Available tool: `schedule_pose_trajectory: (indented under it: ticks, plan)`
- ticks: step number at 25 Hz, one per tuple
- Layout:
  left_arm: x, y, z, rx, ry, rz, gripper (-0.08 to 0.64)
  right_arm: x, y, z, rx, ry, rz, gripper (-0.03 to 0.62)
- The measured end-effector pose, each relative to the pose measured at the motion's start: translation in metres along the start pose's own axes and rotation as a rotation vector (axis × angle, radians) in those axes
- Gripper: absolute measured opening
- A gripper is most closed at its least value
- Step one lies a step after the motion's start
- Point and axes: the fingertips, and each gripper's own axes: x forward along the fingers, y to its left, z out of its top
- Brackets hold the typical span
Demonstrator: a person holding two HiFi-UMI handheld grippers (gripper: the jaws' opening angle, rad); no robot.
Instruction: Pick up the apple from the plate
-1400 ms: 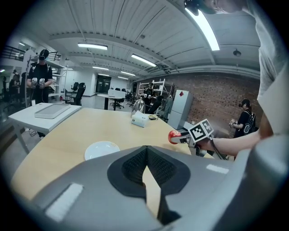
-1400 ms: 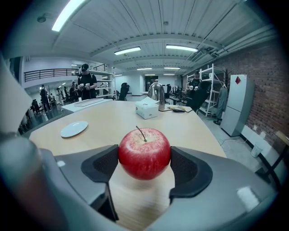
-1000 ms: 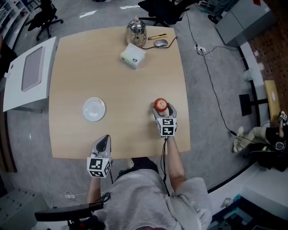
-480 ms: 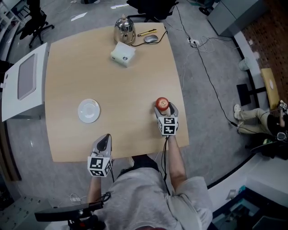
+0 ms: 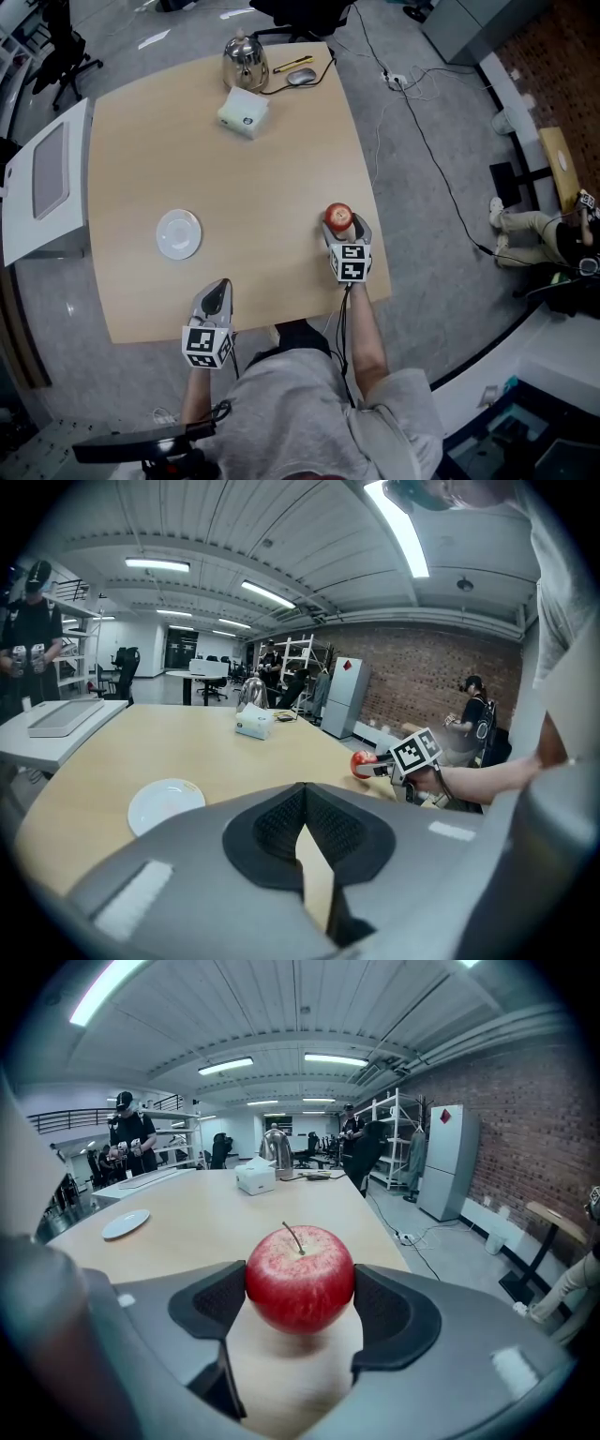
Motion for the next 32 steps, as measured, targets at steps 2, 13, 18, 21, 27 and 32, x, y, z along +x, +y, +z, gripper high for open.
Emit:
schedule_pose_trajectory:
  ticks: [2,13,18,21,27,32]
  plan:
    - [0.002,-0.002,0.001,0.003,0.001,-0.006,0.020,-0.002,-0.004,-0.001,0.007,0.001,-0.008,0.367]
    - [0.010,-0.015,0.000,0.027,0.014,-0.039,0.020,-0.016,-0.026,-0.020,0.045,0.007,-0.051,0.367]
    - [0.013,-0.026,-0.002,0.040,0.022,-0.058,0.020,-0.025,-0.035,-0.028,0.062,0.005,-0.066,0.367]
    - [0.016,-0.030,-0.003,0.046,0.027,-0.072,0.020,-0.029,-0.042,-0.033,0.073,0.008,-0.080,0.367]
    - [0.021,-0.037,-0.003,0.058,0.032,-0.091,0.020,-0.033,-0.053,-0.045,0.090,0.019,-0.103,0.367]
    - [0.021,-0.042,-0.005,0.065,0.036,-0.102,0.020,-0.036,-0.056,-0.053,0.103,0.022,-0.114,0.367]
